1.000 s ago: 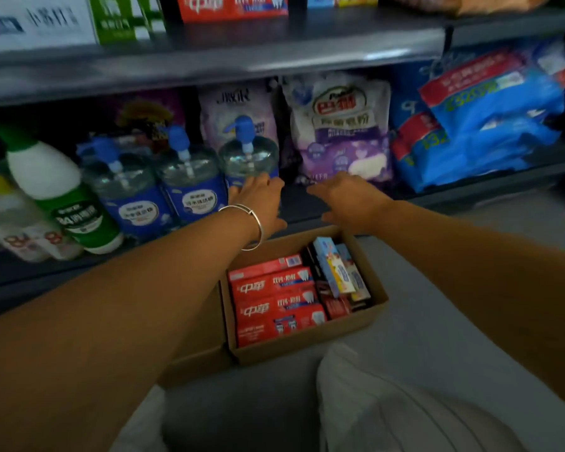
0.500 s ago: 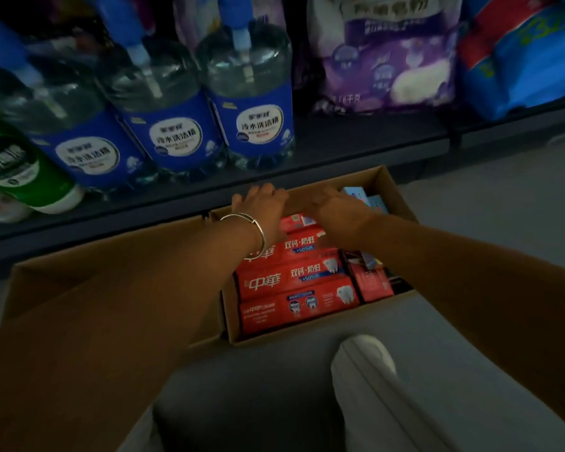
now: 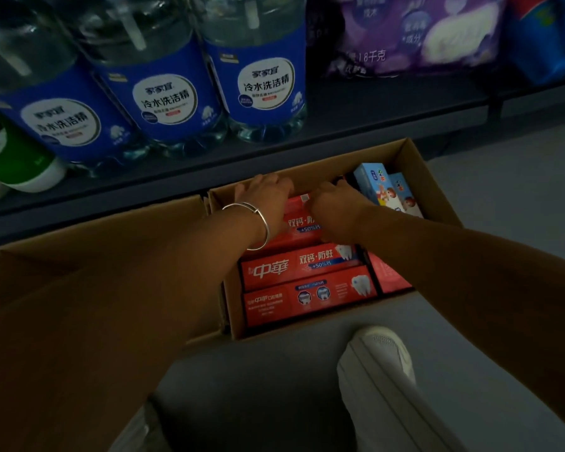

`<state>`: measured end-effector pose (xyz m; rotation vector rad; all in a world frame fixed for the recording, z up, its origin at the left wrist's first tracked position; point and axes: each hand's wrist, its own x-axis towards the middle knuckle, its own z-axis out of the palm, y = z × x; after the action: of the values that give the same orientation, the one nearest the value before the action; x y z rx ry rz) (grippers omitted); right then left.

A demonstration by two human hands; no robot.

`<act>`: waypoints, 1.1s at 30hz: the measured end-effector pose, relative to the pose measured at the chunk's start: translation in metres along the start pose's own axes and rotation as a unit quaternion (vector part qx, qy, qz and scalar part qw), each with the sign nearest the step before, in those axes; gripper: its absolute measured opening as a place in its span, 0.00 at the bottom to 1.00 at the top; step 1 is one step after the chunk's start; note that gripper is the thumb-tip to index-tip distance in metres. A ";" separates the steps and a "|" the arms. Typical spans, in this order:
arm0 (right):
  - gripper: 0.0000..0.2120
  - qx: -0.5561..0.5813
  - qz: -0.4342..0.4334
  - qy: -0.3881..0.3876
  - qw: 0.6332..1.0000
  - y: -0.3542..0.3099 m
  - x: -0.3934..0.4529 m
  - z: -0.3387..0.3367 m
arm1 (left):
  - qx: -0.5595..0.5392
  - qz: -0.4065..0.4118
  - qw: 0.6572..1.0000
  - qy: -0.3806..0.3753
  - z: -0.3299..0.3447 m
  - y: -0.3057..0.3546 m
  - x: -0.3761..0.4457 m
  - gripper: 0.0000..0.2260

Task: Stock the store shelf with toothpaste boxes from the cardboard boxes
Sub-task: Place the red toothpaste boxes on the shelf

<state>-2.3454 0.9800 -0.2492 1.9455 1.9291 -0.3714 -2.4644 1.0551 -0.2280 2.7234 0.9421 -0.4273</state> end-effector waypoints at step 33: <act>0.28 -0.016 0.027 0.008 0.999 0.028 -0.025 -0.047 | 0.003 0.035 0.976 -0.215 0.045 0.033 0.004 0.15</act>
<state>-2.3214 0.9780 -0.1941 1.9830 1.8763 -0.3092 -2.4488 1.0182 -0.2675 2.5011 0.7232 -0.9566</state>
